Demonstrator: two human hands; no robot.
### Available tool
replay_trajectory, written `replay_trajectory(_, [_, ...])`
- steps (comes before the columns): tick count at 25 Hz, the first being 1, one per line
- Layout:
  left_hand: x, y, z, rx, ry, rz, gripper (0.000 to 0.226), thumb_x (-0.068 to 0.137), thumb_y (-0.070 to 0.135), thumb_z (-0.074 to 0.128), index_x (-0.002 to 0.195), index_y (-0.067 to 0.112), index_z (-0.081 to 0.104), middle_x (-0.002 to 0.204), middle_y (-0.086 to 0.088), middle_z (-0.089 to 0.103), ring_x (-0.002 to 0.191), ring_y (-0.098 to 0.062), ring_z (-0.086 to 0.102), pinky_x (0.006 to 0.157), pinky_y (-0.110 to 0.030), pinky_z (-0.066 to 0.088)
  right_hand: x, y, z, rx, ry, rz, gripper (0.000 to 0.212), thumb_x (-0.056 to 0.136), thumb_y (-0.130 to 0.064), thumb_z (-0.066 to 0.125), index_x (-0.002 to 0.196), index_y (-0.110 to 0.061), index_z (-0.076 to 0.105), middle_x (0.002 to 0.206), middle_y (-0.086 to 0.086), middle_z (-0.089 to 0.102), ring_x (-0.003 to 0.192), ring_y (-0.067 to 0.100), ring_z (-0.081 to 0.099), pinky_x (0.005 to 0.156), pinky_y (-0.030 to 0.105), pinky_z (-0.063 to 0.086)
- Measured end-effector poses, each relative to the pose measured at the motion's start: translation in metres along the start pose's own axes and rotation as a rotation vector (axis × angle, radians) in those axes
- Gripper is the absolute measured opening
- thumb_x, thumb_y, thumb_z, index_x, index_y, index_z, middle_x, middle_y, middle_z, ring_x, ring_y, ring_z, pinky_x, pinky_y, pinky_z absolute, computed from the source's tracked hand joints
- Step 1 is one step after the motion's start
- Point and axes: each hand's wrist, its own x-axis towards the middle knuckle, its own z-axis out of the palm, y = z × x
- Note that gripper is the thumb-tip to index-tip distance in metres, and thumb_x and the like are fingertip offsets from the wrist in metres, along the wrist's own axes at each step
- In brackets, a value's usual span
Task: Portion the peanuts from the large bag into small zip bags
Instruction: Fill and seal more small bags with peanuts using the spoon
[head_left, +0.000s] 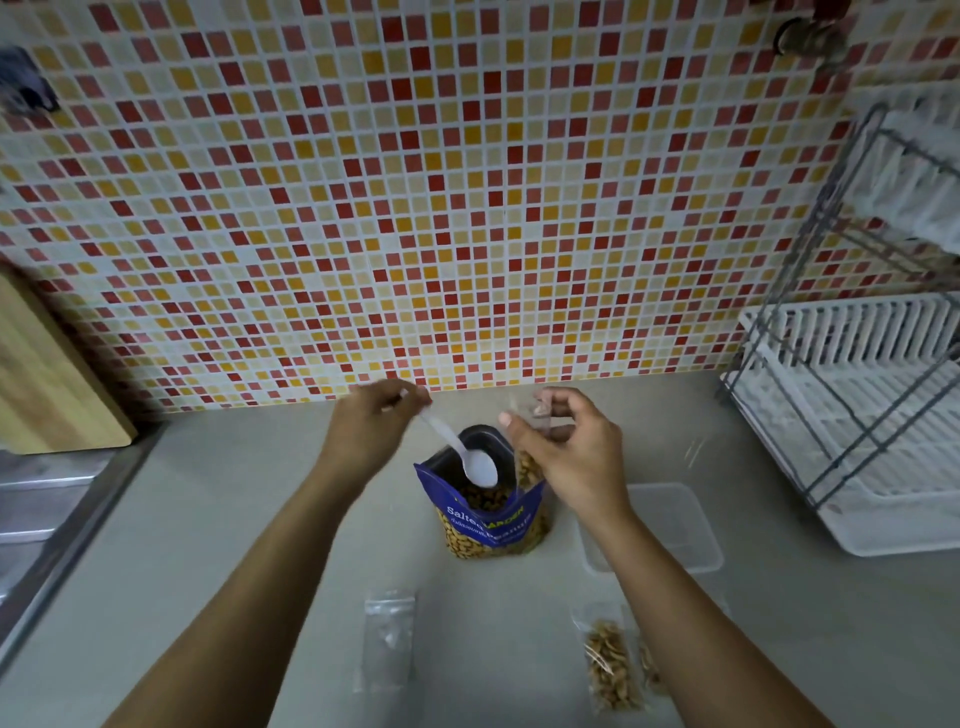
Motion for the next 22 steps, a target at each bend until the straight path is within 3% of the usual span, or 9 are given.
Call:
replay_trajectory(3, [-0.009,-0.017,0.025,0.209,-0.143,0.044,0.023,0.093,0.022,0.054,0.104,0.011,0.071,0.107,0.0,0.065,0.094,-0.014,0.054,0.075,-0.02,0.038,0.004,-0.01,-0.009,0.004,0.003,0.027,0.047,0.064,-0.055,0.074,0.095,-0.022,0.059,0.092,-0.007,0.067,0.08,0.012,0.068,0.072,0.038,0.06])
replay_trajectory(7, [-0.021,-0.019,0.03,0.095,0.052,0.056,0.032,0.091,0.025,0.057,0.122,0.018,0.06,0.128,-0.005,0.056,0.113,-0.019,0.055,0.092,-0.032,0.046,0.009,-0.022,-0.02,0.049,0.005,0.065,0.046,0.065,-0.053,0.074,0.094,-0.021,0.059,0.092,-0.01,0.064,0.088,0.015,0.066,0.077,0.035,0.058])
replay_trajectory(9, [-0.04,-0.005,0.033,-0.165,-0.156,0.146,0.038,0.087,0.025,0.061,0.125,0.022,0.056,0.118,0.0,0.064,0.107,-0.013,0.061,0.093,-0.033,0.051,0.007,-0.03,-0.022,0.078,0.017,0.066,0.044,0.067,-0.05,0.075,0.093,-0.019,0.059,0.089,-0.012,0.062,0.086,0.008,0.063,0.073,0.023,0.053])
replay_trajectory(11, [-0.061,0.012,0.041,-0.248,-0.379,0.165,0.049,0.081,0.034,0.068,0.126,0.025,0.053,0.108,0.008,0.067,0.098,-0.007,0.064,0.085,-0.028,0.054,0.004,-0.036,-0.021,0.092,0.01,0.081,0.045,0.068,-0.05,0.075,0.096,-0.019,0.059,0.088,-0.014,0.061,0.083,0.001,0.06,0.067,0.014,0.047])
replay_trajectory(13, [-0.069,0.016,0.053,-0.308,-0.372,0.142,0.029,0.081,0.027,0.07,0.108,0.024,0.062,0.096,0.008,0.07,0.089,-0.006,0.067,0.078,-0.023,0.054,0.001,-0.038,-0.021,0.108,-0.052,0.133,0.054,0.064,-0.056,0.074,0.102,-0.022,0.057,0.091,-0.011,0.062,0.085,0.003,0.061,0.067,0.017,0.049])
replay_trajectory(15, [-0.073,0.013,0.06,-0.472,-0.363,0.034,0.016,0.083,0.017,0.068,0.099,0.012,0.067,0.091,-0.004,0.073,0.086,-0.013,0.069,0.078,-0.026,0.055,0.001,-0.033,-0.026,0.16,-0.129,0.194,0.063,0.057,-0.066,0.072,0.102,-0.023,0.06,0.094,-0.007,0.065,0.09,0.012,0.066,0.076,0.031,0.057])
replay_trajectory(17, [-0.082,0.008,0.067,-0.616,-0.428,-0.067,0.016,0.086,0.007,0.062,0.1,-0.001,0.065,0.086,-0.008,0.073,0.076,-0.014,0.069,0.072,-0.024,0.056,-0.001,-0.025,-0.038,0.214,-0.189,0.23,0.044,0.067,-0.056,0.072,0.093,-0.022,0.064,0.09,-0.003,0.07,0.087,0.016,0.068,0.079,0.038,0.058])
replay_trajectory(19, [-0.094,0.007,0.074,-0.696,-0.482,-0.133,0.013,0.088,0.004,0.058,0.097,-0.002,0.064,0.078,-0.006,0.07,0.069,-0.013,0.066,0.068,-0.022,0.056,-0.006,-0.018,-0.051,0.224,-0.248,0.241,0.013,0.081,-0.032,0.069,0.084,-0.019,0.065,0.081,0.0,0.071,0.076,0.014,0.068,0.071,0.031,0.058])
replay_trajectory(22, [-0.114,0.0,0.09,-0.698,-0.543,-0.183,0.01,0.09,0.014,0.057,0.088,0.01,0.066,0.075,-0.002,0.066,0.069,-0.01,0.063,0.067,-0.019,0.054,-0.017,0.0,-0.065,0.119,-0.301,0.255,0.006,0.082,-0.025,0.069,0.08,-0.021,0.067,0.077,-0.001,0.071,0.07,0.011,0.067,0.064,0.024,0.055])
